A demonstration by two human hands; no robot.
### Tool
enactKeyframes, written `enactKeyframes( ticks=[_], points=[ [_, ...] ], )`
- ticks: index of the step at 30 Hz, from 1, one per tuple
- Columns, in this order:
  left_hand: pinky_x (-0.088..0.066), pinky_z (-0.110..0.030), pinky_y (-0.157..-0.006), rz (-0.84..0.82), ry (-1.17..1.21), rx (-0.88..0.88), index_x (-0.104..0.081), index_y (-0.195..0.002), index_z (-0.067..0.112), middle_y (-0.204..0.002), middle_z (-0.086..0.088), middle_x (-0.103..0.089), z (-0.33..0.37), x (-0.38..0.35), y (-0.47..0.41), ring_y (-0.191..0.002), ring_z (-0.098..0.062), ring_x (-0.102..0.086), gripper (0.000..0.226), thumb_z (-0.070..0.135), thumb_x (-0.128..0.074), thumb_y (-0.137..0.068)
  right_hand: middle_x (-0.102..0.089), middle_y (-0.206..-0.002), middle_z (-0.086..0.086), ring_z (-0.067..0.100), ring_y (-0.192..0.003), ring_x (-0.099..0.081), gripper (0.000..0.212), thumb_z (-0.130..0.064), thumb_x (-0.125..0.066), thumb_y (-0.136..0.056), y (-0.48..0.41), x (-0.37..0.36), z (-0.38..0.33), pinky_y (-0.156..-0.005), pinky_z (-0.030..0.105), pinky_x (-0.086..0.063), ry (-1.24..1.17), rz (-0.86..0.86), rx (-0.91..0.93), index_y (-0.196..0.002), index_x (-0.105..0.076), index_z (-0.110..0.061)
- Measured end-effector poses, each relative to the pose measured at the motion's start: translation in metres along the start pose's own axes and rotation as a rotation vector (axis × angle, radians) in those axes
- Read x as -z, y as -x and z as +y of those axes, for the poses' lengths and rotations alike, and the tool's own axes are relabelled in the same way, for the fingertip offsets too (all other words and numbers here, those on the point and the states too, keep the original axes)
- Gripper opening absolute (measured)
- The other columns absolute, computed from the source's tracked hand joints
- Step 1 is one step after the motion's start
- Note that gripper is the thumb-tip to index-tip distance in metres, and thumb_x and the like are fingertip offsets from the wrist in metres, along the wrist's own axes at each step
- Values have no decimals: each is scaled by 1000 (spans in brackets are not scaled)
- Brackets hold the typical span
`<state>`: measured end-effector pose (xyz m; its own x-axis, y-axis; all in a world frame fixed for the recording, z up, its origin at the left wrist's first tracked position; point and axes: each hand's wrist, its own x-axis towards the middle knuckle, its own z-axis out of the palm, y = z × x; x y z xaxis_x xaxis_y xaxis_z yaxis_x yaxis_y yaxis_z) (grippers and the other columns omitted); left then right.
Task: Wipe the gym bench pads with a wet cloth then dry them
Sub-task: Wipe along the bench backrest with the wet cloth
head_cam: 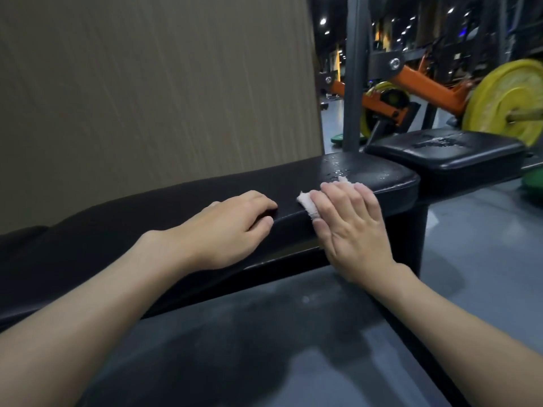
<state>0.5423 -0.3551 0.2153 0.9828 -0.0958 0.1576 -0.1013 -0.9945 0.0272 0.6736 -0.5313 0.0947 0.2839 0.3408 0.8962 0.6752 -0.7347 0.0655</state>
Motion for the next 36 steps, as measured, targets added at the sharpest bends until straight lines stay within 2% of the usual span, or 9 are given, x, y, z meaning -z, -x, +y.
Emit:
enactKeyframes(
  ticks=[7,10,14,20,22,25,28,32,36],
  points=[
    [-35,-44,-109,-30,-46,-114,-37,-149,28,-149,12,-37,56,-15,-70,-132,-15,-42,47,40,-34,-104,-54,-128,13,33,-125,-45,41,-30,-32,-101,0,8,61,-116,48,-24,-120,59,-251,-123,-61,-11],
    [-40,-46,-103,-72,-14,-131,-51,-134,22,-133,3,-49,74,-16,-105,-120,-20,-52,39,36,-33,-103,-60,-119,10,30,-116,-51,39,-34,-36,-100,-17,12,78,-107,43,-32,-164,-10,-335,-110,-68,-14],
    [-46,-41,-88,-80,111,-144,-63,-105,12,-103,-7,-64,89,-13,-148,-97,-24,-61,26,16,-37,-99,-63,-109,8,32,-110,-56,43,-40,-29,-101,-67,19,109,-95,44,-42,-135,-525,-304,-101,-65,-17],
    [-37,-17,-89,-101,171,50,-67,-121,23,-123,6,-67,97,-3,-170,-117,-14,-58,51,-4,-41,-87,-29,-156,22,34,-146,-22,65,-49,-26,-96,-106,9,131,-118,47,-19,-226,-1025,-264,-144,-40,-8],
    [-34,-11,-92,-125,197,103,-68,-122,23,-125,9,-67,96,3,-173,-122,-9,-56,57,-7,-38,-84,-37,-151,20,35,-143,-27,75,-48,-20,-86,-99,12,131,-117,42,-21,-220,-971,-221,-143,-43,-5],
    [-29,-6,-95,-149,203,139,-68,-125,20,-130,9,-64,97,9,-178,-128,-6,-51,59,-8,-36,-85,-61,-115,13,29,-114,-51,54,-29,-25,-89,-89,21,130,-101,35,-33,-347,-679,-292,-118,-64,-7],
    [-33,-13,-100,-133,192,132,-68,-123,18,-130,6,-65,100,6,-182,-126,-9,-53,46,2,-40,-91,-69,-107,13,31,-103,-60,36,-19,-37,-96,-100,25,136,-84,35,-42,-669,-535,-675,-111,-67,-9],
    [-33,-16,-100,-55,241,22,-65,-125,18,-124,2,-60,108,-6,-204,-119,-12,-54,35,12,-47,-96,-58,-59,-9,19,-65,-54,35,-35,-45,-100,-126,45,158,-65,32,-39,-1023,-186,-1069,-67,-54,-24],
    [-28,-38,-117,-99,343,16,-50,-141,18,-146,4,-47,120,-21,-237,-136,-15,-43,46,29,-52,-97,-51,-85,-7,20,-90,-53,23,-22,-32,-104,-124,65,191,-80,33,-41,-562,-202,-502,-90,-50,-18]
  ],
)
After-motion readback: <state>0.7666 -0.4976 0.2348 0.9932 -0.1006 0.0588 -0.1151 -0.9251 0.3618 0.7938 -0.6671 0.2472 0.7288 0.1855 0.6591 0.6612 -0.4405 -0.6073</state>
